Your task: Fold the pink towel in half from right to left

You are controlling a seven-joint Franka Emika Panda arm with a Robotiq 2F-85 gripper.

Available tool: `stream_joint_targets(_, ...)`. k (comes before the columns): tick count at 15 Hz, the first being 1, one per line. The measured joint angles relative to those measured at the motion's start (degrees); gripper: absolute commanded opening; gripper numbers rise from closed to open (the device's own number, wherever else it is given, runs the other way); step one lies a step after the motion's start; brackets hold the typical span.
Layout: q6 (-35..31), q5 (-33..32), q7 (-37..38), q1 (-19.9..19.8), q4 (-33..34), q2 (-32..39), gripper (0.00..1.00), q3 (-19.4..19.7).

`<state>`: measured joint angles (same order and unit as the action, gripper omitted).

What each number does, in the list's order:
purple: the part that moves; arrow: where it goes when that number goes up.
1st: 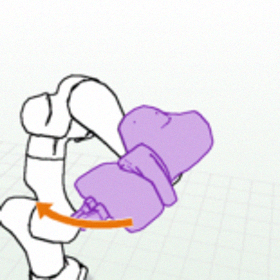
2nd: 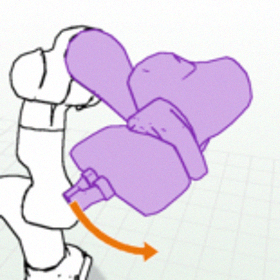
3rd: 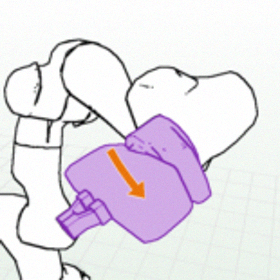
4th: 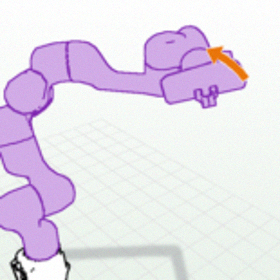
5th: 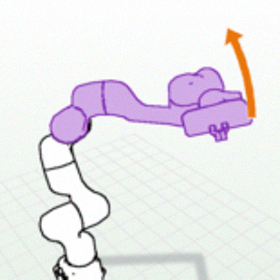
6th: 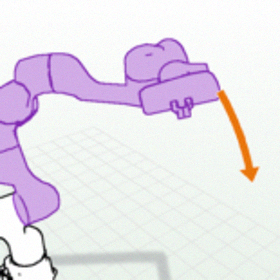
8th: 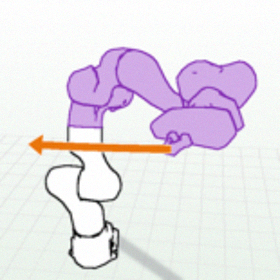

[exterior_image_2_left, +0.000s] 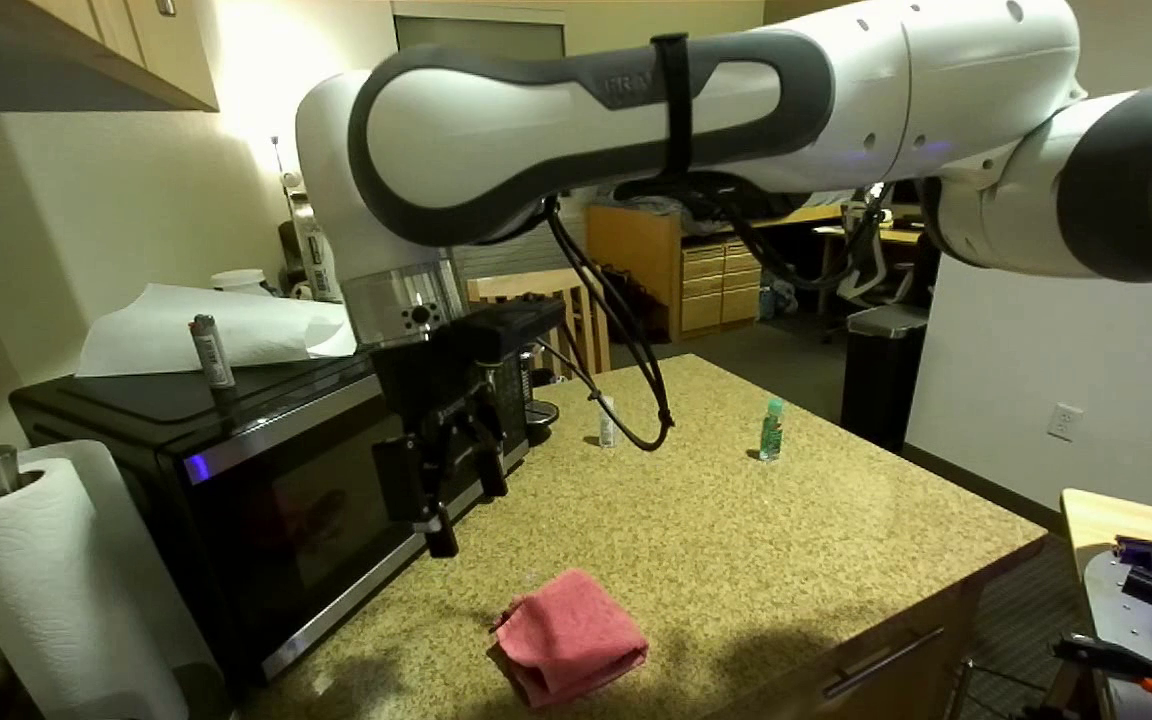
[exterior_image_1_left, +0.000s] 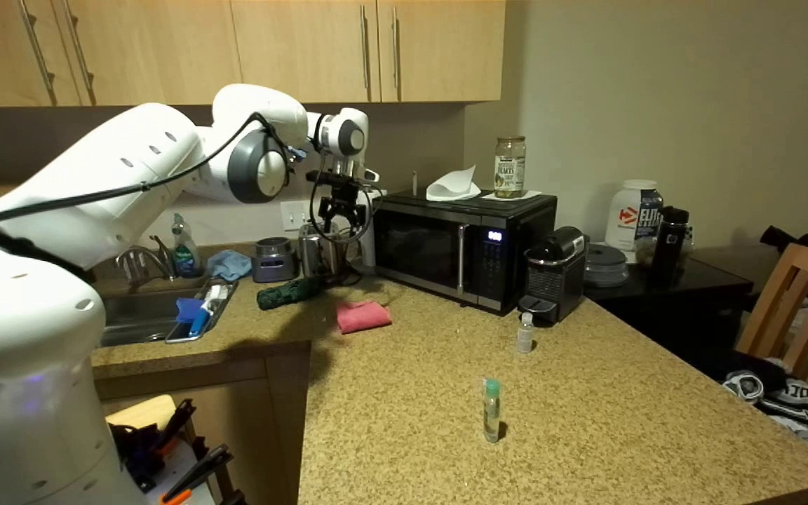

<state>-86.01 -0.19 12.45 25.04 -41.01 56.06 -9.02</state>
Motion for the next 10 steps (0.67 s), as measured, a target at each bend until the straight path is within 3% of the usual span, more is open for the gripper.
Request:
stream_joint_targets(5, 1.9, 0.0, 0.0, 0.9, -0.9, -4.1, 1.00, -0.1)
stream_joint_targets(10, 1.9, 0.0, -2.5, -1.0, -7.4, -10.3, 1.00, -0.1)
